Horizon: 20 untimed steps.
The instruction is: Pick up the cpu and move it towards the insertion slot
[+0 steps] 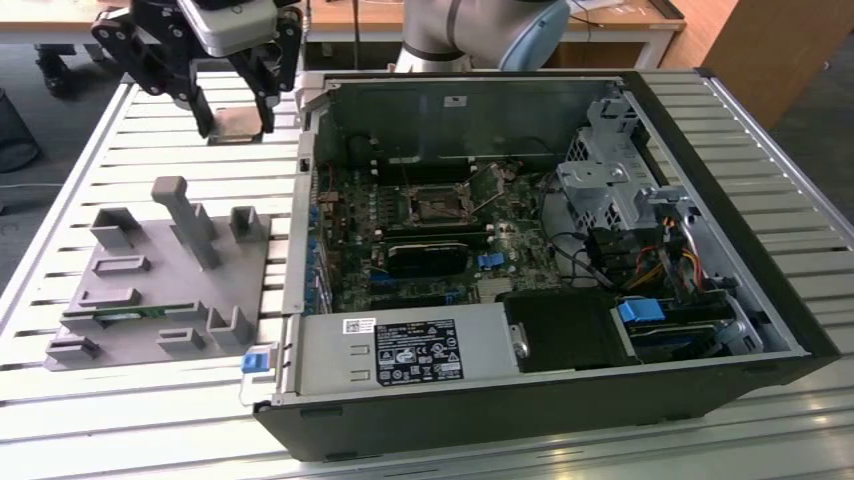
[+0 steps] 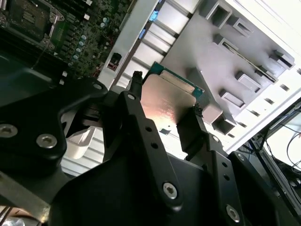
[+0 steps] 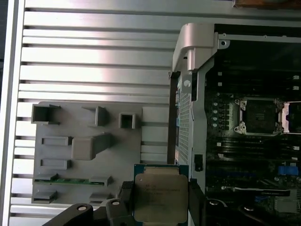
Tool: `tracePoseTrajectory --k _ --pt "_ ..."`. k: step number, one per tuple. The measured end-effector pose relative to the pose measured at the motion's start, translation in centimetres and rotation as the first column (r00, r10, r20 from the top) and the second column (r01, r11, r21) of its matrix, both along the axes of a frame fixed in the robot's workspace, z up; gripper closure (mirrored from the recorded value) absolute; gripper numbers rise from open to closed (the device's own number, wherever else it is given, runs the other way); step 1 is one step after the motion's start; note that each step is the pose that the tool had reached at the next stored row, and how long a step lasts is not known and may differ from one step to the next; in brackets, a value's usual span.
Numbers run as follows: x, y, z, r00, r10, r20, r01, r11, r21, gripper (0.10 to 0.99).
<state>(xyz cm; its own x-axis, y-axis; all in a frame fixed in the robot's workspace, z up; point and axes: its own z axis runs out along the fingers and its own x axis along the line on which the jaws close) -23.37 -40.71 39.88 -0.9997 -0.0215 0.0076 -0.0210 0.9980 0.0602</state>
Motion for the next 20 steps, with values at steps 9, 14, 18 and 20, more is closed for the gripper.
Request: tracePoseTrajectory --k 9,14,18,20 --pt "2.74 0.42 -0.01 1.0 0.0 -0.0001 0.0 1.0 0.0 0.541" --pt "4.38 0.57 -0.03 1.0 0.0 -0.0001 0.0 1.0 0.0 0.541" --pt "5.69 0.75 -0.04 1.0 0.0 -0.0001 0.0 1.0 0.0 0.541" --pt "6.32 0.84 -0.04 1.0 0.0 -0.0001 0.0 1.0 0.0 0.541"
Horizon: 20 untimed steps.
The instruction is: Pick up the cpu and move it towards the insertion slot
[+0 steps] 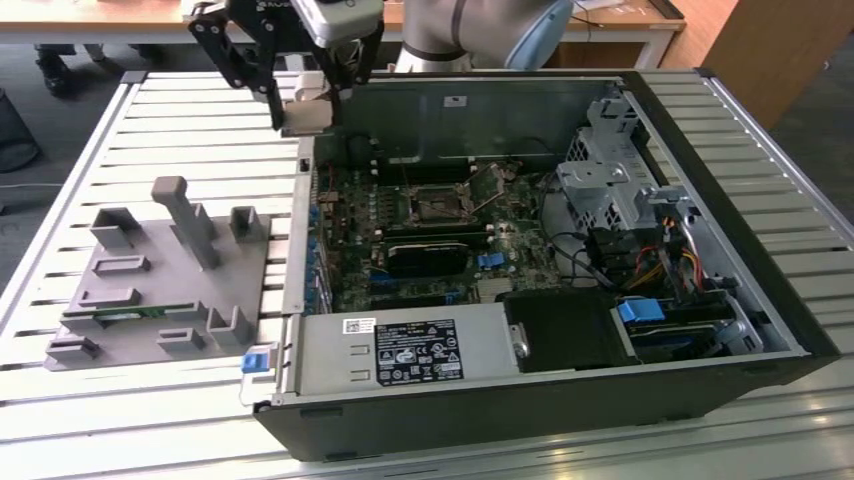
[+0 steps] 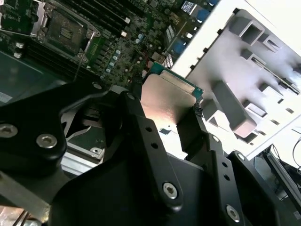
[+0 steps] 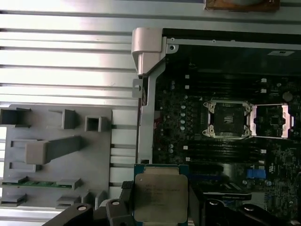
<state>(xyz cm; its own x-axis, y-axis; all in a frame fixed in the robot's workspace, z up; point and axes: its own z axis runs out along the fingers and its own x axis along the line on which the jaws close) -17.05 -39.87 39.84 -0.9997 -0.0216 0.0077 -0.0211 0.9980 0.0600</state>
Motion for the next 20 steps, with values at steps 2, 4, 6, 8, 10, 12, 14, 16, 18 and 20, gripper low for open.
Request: tracePoseTrajectory --k 2,4,6,8,10,12,14,16,18,20 --pt "0.63 0.08 -0.01 1.0 0.0 0.0001 0.0 1.0 0.0 0.541" --pt "1.34 0.16 -0.02 1.0 0.0 0.0 0.0 1.0 0.0 0.541" --pt "2.0 0.25 -0.02 1.0 0.0 -0.0001 0.0 1.0 0.0 0.541" --pt "2.61 0.37 -0.03 1.0 0.0 0.0 0.0 1.0 0.0 0.541" --pt "3.24 0.47 -0.04 1.0 0.0 0.0 0.0 1.0 0.0 0.541" --pt "3.84 0.6 -0.05 1.0 0.0 0.0001 0.0 1.0 0.0 0.541" --pt "4.37 0.73 -0.05 1.0 0.0 0.0 0.0 1.0 0.0 0.541" --pt "4.88 0.83 -0.06 1.0 0.0 0.0 0.0 1.0 0.0 0.541" --pt "5.34 0.93 -0.07 1.0 0.0 0.0 0.0 1.0 0.0 0.541" --pt "5.83 1.05 -0.09 1.0 0.0 0.0001 0.0 1.0 0.0 0.541"
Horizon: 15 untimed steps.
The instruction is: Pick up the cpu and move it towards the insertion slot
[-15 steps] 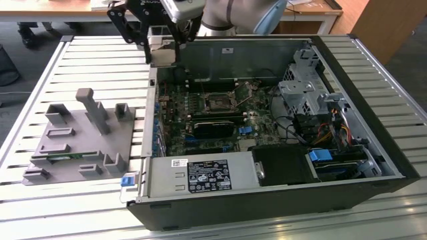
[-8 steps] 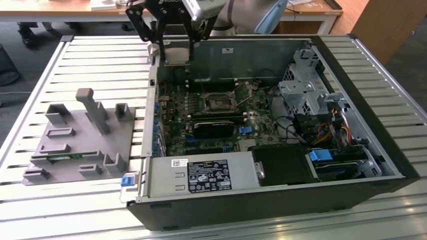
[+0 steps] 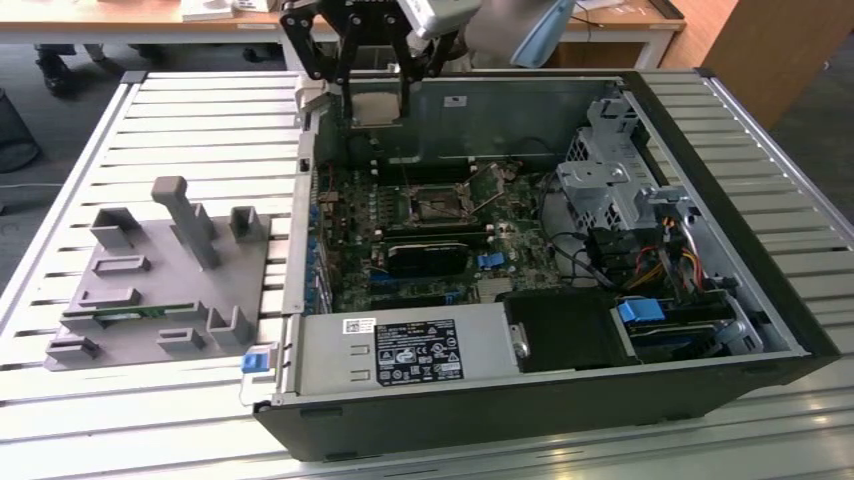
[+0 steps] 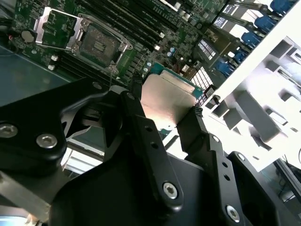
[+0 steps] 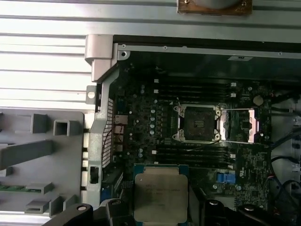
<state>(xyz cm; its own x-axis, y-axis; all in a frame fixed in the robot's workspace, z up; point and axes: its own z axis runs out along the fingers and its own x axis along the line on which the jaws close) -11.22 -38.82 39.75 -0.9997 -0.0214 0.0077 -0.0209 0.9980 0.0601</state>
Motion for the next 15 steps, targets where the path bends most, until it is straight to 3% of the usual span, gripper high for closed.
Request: tracePoseTrajectory --k 15 --pt "3.56 1.04 -0.14 1.0 0.0 0.0 0.0 1.0 0.0 0.541"
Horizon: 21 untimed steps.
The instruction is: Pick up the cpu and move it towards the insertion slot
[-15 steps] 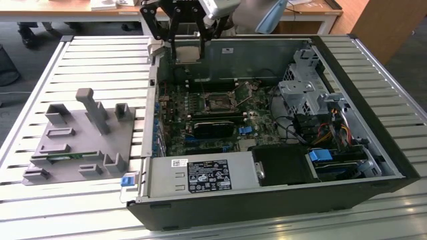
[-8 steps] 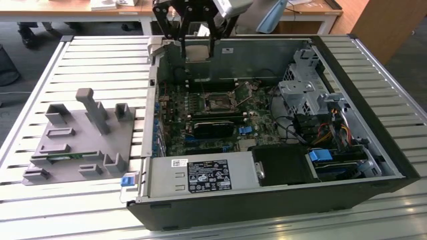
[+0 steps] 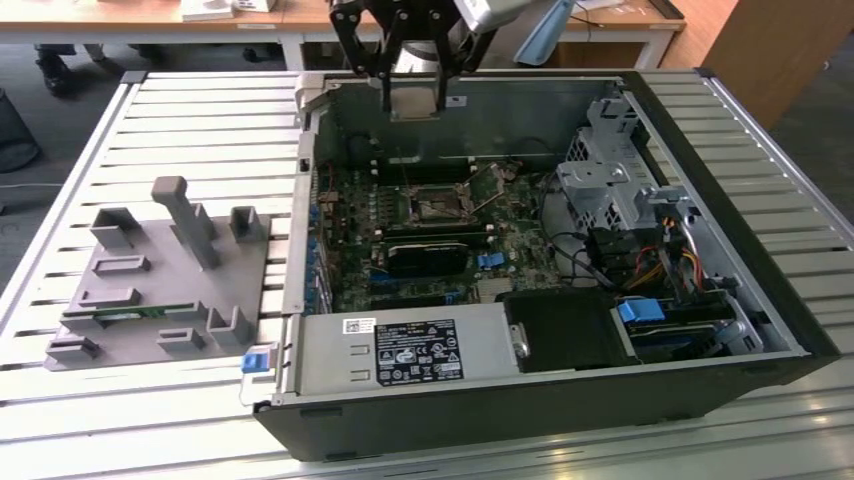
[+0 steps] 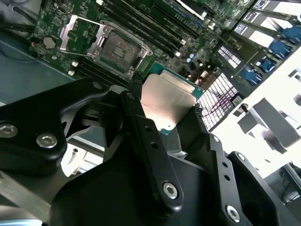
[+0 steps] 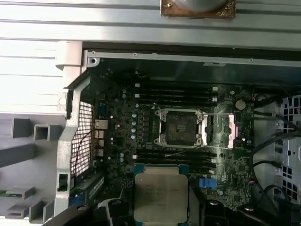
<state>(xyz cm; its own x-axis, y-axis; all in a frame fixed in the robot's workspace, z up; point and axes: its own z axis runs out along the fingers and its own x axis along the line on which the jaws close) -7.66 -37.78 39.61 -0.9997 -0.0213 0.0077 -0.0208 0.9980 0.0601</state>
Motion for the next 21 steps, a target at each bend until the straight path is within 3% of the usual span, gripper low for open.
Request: tracePoseTrajectory --k 10,21 --pt "1.57 1.25 -0.18 1.0 -0.004 0.0 0.004 1.0 0.0 0.541" --pt "2.31 3.22 -0.51 1.0 -0.008 0.0 0.008 1.0 0.0 0.541"
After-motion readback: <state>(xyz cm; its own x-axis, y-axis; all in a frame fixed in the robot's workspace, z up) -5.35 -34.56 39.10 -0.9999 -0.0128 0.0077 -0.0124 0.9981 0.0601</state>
